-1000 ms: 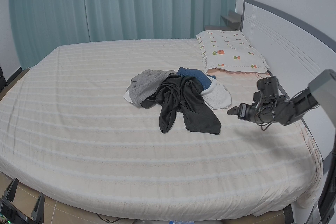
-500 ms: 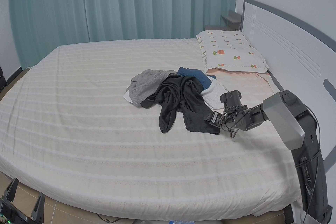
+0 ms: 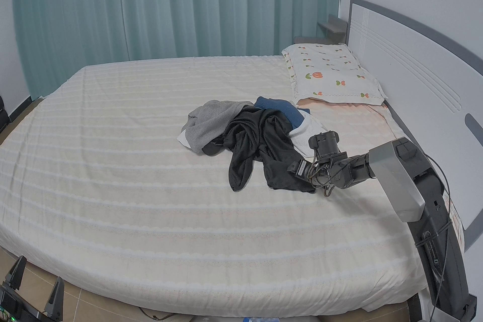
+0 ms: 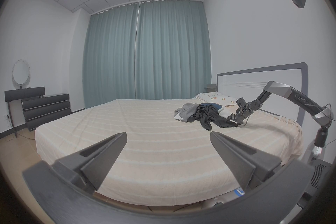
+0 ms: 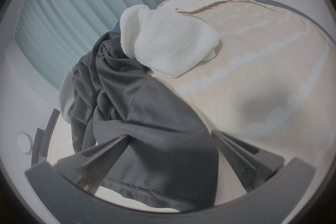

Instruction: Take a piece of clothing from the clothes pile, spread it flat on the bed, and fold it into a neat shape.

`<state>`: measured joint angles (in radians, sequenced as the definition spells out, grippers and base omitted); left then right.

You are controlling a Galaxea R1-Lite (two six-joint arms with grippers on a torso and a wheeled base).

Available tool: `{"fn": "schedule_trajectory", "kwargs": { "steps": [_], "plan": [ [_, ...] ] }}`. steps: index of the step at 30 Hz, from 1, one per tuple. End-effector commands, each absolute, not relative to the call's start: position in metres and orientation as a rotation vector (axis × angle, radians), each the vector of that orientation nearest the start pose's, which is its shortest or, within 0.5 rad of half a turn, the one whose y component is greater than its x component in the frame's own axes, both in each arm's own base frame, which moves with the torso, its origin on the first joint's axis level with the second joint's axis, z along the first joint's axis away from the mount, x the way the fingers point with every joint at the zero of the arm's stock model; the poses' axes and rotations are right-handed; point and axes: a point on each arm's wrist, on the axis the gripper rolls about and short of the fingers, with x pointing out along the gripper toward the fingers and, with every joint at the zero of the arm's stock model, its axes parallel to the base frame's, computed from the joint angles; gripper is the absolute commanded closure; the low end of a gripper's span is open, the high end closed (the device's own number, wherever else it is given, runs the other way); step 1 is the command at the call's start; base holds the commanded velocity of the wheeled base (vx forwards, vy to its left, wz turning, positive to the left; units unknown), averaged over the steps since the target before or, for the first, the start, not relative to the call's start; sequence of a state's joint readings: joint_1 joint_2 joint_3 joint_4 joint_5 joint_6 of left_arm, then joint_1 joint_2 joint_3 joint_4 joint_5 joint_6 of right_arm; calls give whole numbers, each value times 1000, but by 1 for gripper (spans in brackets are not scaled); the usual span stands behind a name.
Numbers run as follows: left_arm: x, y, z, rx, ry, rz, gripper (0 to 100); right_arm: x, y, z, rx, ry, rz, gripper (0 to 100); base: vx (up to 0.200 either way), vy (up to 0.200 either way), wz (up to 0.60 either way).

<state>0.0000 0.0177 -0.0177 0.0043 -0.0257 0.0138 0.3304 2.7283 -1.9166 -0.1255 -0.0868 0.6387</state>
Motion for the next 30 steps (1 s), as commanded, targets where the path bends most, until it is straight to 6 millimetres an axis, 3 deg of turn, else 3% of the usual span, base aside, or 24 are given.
{"fn": "schedule_trajectory", "kwargs": {
  "steps": [1,10,13,14,17,18,19,20,21,22,23,24,30],
  "plan": [
    [-23,-1,76,14,1,-26,0,504,174,-11,461,687,13,100,0,0,0],
    [-23,-1,76,14,1,-26,0,494,182,-18,416,729,25,100,0,0,0],
    [-23,-1,76,14,1,-26,0,477,164,9,448,742,8,100,0,0,0],
    [-23,-1,76,14,1,-26,0,477,164,9,448,742,8,100,0,0,0],
    [-23,-1,76,14,1,-26,0,446,143,54,532,679,82,100,0,0,0],
    [-23,-1,76,14,1,-26,0,446,143,54,532,679,82,100,0,0,0],
    [-23,-1,76,14,1,-26,0,424,133,73,604,650,136,100,0,0,0],
    [-23,-1,76,14,1,-26,0,420,132,75,615,648,143,100,0,0,0],
    [-23,-1,76,14,1,-26,0,399,126,88,674,633,187,100,0,0,0],
    [-23,-1,76,14,1,-26,0,385,123,94,704,631,217,100,0,0,0],
    [-23,-1,76,14,1,-26,0,385,123,94,704,631,217,100,0,0,0],
    [-23,-1,76,14,1,-26,0,362,119,102,748,622,271,100,0,0,0],
    [-23,-1,76,14,1,-26,0,315,116,128,801,505,384,100,0,0,0]
  ]
}}
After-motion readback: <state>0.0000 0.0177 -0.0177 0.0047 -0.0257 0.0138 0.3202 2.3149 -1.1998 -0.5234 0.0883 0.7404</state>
